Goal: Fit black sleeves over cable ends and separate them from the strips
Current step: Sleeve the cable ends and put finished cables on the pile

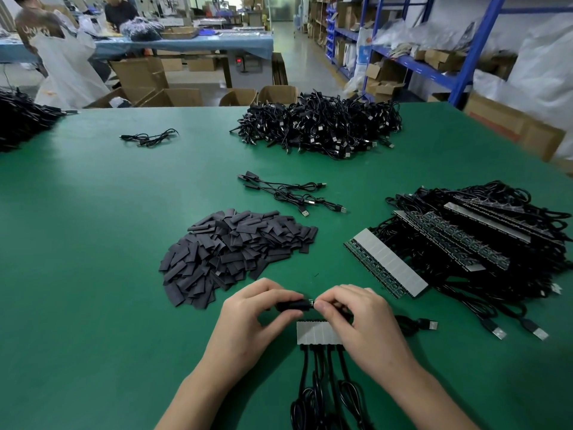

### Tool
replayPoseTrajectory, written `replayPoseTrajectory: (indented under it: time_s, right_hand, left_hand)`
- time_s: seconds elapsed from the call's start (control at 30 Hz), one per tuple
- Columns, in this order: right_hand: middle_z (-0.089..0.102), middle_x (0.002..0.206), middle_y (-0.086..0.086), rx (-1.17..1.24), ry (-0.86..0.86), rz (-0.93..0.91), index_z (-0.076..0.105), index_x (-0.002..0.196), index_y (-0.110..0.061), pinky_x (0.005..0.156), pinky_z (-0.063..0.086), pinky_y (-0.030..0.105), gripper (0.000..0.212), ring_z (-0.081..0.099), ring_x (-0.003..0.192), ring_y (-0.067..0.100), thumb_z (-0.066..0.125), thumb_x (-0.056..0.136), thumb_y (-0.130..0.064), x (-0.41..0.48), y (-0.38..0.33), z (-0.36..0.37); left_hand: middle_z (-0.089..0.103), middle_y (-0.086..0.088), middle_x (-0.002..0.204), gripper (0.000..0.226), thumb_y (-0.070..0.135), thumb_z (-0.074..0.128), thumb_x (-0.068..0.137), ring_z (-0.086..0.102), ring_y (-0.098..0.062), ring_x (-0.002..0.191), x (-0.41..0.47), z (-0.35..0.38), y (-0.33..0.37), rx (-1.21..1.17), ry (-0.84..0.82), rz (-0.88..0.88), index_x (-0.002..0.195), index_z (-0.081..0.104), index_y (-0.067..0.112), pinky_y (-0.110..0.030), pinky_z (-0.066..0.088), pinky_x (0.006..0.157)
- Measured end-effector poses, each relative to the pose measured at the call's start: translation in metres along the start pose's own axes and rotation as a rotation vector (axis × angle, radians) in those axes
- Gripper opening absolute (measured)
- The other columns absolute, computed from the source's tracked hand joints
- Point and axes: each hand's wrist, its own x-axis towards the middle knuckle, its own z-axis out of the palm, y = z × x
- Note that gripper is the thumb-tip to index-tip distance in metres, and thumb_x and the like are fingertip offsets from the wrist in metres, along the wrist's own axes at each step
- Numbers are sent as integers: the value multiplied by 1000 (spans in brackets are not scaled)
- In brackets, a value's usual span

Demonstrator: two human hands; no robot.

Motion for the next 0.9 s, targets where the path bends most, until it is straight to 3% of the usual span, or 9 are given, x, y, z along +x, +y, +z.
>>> replayPoseTrajectory:
  time_s: [0.3,0.47,0.57,0.7,0.9]
  right_hand:
    - [66,82,-22,68,-20,1,72,89,-32,80,41,17,21,61,85,2,57,93,-47,0,-3,-1]
    - [67,85,-28,85,19,49,73,92,-33,79,46,17,4,61,89,-1,70,94,-35,-1,-1,2]
    - [67,88,-28,94,69,65,74,91,-32,77,48,19,7,62,89,-2,68,93,-37,-2,-1,2]
    - [68,87,-26,101,87,80,74,90,-32,77,46,17,4,61,89,-1,73,93,-30,-3,-3,3]
    - [67,82,-26,103,117,93,75,88,-29,78,51,30,5,61,88,0,74,93,-28,-3,-6,4]
  left_hand:
    - [67,18,94,25,37,78,84,66,-2,89,0,0,3,6,55,28,107,80,27,-12,47,80]
    - [70,13,92,35,33,82,78,66,-4,82,2,0,0,34,218,-10,110,79,20,-10,47,79]
    - [72,16,92,26,30,80,80,68,-4,80,2,1,0,28,280,-33,104,81,21,-12,50,77]
    - [74,17,96,24,23,77,82,70,-1,84,0,5,1,13,275,-30,105,82,20,-17,55,78]
    - [76,17,98,28,22,75,84,71,-4,87,0,10,5,-88,244,-65,111,80,21,-23,56,75]
